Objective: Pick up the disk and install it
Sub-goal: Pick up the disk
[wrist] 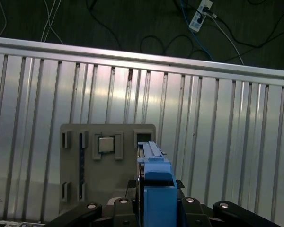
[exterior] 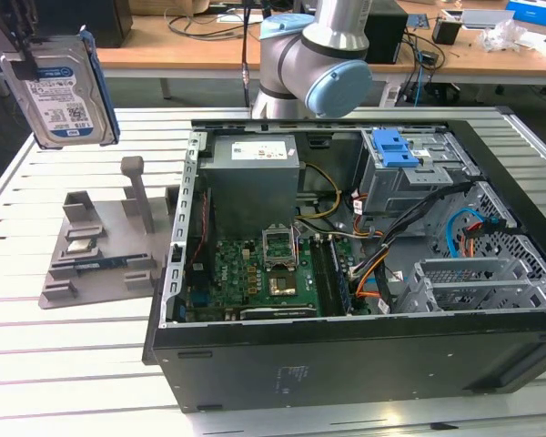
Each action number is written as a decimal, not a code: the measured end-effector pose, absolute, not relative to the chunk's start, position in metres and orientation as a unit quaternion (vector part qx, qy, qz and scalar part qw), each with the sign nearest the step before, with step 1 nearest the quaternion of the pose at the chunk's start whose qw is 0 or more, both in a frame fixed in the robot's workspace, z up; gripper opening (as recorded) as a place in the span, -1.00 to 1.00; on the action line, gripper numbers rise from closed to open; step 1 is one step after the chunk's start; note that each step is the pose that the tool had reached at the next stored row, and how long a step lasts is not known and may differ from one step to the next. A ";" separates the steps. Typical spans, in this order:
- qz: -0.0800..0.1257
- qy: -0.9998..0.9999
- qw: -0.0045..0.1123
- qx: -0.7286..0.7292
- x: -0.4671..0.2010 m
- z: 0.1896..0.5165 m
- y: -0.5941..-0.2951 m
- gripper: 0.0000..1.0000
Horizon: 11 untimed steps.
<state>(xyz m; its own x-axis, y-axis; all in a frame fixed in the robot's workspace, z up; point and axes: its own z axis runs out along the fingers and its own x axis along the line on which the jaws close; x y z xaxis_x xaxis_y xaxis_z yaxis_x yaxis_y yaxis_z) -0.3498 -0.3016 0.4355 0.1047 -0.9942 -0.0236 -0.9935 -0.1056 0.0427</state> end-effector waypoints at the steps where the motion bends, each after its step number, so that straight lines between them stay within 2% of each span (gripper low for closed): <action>1: -0.023 -0.669 0.008 0.743 -0.350 0.435 -0.302 -0.26; 11: -0.023 -0.669 0.008 0.743 -0.334 0.435 -0.302 -0.26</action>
